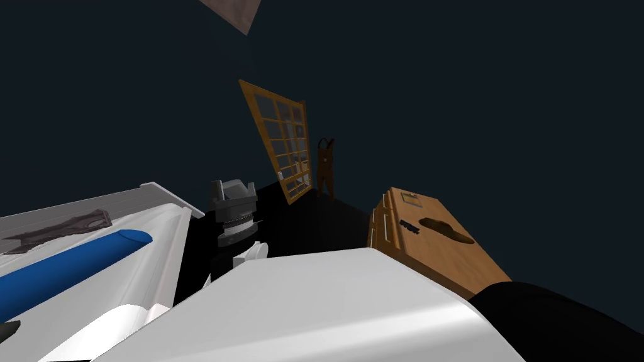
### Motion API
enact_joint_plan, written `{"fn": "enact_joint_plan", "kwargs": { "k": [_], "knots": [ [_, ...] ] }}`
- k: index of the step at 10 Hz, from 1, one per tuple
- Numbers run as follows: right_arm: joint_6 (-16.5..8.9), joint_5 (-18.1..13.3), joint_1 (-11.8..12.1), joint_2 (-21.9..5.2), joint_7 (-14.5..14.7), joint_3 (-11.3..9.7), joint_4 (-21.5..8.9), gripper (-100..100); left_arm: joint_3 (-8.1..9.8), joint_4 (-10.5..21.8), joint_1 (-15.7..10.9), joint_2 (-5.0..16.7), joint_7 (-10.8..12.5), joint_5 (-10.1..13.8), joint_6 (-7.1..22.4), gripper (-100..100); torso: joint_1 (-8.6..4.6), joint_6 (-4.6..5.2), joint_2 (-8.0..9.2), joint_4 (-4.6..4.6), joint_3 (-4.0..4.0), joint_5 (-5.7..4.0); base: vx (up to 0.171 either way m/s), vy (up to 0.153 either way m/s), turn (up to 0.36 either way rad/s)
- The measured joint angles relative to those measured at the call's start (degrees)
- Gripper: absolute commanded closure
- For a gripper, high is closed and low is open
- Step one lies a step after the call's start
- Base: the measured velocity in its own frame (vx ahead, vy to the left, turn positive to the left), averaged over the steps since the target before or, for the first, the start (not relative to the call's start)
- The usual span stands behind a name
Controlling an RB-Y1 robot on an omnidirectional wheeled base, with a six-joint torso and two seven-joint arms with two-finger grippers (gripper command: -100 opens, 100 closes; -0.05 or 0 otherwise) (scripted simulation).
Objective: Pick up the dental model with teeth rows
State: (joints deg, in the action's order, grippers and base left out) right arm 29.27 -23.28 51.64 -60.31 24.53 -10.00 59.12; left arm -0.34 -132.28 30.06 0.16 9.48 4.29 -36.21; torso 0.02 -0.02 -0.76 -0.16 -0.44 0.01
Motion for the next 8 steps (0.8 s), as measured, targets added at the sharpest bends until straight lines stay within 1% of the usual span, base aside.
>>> {"fn": "enact_joint_plan", "kwargs": {
  "k": [1, 3, 4, 5, 6, 7, 8],
  "knots": [
    [-0.2, -0.76, 0.42, -0.89, 0.7, -0.2, -1.21, -100, 0.0, 0.0, 0.0, 0.0, 0.0, 0.0, 0.0, 0, -0.07, -0.01, 0.11, 0.04, 0.08, 0.0, 0.235, -0.017, 0.108],
    [-0.33, -3.0, 0.1, -2.61, 2.73, -0.98, -5.44, -100, 0.0, 0.0, 0.01, 0.01, 0.0, 0.0, 0.0, 0, -0.17, -0.03, -0.26, -0.04, -0.13, -0.03, 0.282, -0.047, 0.112],
    [-1.4, -4.01, 0.6, -4.08, 3.15, -1.4, -5.67, -100, 0.0, 0.0, 0.01, 0.0, 0.0, 0.0, 0.0, 0, -0.15, -0.05, -0.33, -0.06, -0.18, -0.03, 0.183, -0.017, 0.045],
    [-1.56, -4.58, -0.04, -4.58, 3.36, -1.77, -7.0, -100, 0.0, 0.0, 0.0, 0.0, 0.0, 0.0, 0.0, 0, -0.05, 0.0, -0.06, -0.02, -0.04, -0.02, 0.197, -0.031, 0.047],
    [-0.92, -5.12, 0.01, -4.69, 4.52, -1.41, -8.87, -100, 0.0, 0.0, 0.0, 0.0, 0.0, 0.0, 0.0, 0, -0.07, 0.0, -0.03, 0.01, -0.01, -0.01, 0.244, -0.03, 0.089],
    [-1.37, -5.86, 0.28, -5.72, 5.04, -1.61, -9.05, -100, 0.0, 0.0, 0.0, 0.0, 0.0, 0.0, 0.0, 0, -0.06, -0.04, -0.15, -0.02, -0.07, -0.02, 0.286, -0.016, 0.1],
    [-1.67, -6.85, -0.73, -6.01, 5.7, -2.05, -10.66, -100, 0.0, 0.0, 0.01, 0.0, 0.0, 0.0, 0.0, 0, -0.02, -0.04, -0.3, -0.05, -0.16, -0.02, 0.262, -0.028, 0.071]
  ]
}}
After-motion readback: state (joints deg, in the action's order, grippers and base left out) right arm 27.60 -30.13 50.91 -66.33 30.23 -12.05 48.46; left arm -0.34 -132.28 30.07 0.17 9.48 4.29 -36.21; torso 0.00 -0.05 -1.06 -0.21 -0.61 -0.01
